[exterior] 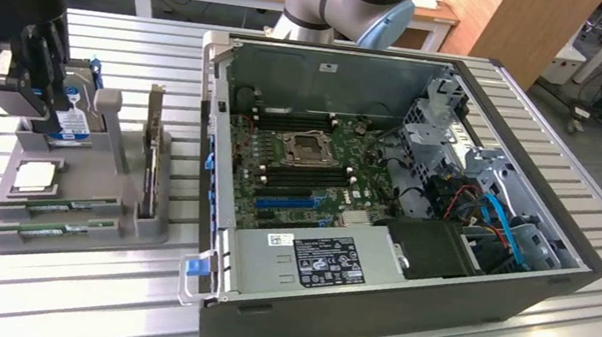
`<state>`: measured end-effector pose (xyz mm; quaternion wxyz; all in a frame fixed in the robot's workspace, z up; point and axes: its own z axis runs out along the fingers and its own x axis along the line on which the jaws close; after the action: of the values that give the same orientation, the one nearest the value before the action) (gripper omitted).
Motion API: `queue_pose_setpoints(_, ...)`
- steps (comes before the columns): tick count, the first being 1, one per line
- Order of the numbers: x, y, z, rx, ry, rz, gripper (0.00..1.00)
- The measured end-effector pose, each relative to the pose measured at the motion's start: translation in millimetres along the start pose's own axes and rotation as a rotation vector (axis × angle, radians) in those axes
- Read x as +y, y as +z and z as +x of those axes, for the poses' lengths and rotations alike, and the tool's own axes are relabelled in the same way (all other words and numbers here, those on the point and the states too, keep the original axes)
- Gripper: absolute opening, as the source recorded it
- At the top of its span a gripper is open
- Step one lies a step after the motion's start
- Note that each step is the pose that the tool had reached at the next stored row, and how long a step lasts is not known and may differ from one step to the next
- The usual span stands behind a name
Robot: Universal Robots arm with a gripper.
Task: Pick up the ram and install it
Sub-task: 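Pick up the ram and move it above insertion slot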
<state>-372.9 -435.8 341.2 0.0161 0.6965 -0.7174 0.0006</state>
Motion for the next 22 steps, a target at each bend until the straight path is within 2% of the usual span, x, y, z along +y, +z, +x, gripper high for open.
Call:
queue_pose_setpoints(5,-0.1,0.4,0.7,-0.0004,0.0,0.0005,0.42)
queue_pose_setpoints(11,-0.2,0.3,6.9,-0.0013,0.0,0.0001,0.42)
queue_pose_setpoints(22,-0.6,0.7,23.1,-0.0084,0.0,0.0,0.42)
